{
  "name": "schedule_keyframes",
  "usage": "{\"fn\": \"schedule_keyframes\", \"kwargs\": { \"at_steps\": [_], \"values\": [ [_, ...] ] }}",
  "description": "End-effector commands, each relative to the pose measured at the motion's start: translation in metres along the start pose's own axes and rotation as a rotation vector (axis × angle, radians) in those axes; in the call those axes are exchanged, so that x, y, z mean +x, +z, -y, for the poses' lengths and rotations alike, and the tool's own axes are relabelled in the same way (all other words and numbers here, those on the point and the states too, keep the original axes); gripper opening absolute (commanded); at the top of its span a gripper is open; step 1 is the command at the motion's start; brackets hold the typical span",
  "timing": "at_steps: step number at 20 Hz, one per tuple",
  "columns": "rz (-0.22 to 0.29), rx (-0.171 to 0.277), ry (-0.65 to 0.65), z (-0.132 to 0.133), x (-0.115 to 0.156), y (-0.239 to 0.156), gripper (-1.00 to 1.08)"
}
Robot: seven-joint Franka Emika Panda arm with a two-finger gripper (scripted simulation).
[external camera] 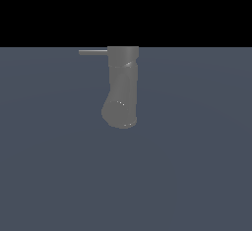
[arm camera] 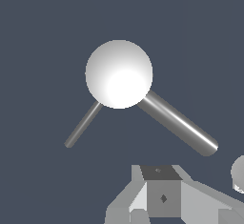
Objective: Turn on the faucet by rotating a designated handle.
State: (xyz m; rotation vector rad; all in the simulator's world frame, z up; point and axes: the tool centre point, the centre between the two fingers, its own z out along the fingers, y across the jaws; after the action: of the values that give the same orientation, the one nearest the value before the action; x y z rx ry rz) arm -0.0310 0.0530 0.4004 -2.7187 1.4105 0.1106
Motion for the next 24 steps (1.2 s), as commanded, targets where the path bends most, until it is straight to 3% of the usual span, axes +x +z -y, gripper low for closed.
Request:
{"fn": "schedule_keyframes", "kwargs": {
  "at_steps": [1,24],
  "values": [
    [-0.002,-0.001,0.063,0.013,0.003,0.010,-1.00],
    [-0.084,-0.007,0.576,0.117,0.017,0.115,-1.00]
  ]
}}
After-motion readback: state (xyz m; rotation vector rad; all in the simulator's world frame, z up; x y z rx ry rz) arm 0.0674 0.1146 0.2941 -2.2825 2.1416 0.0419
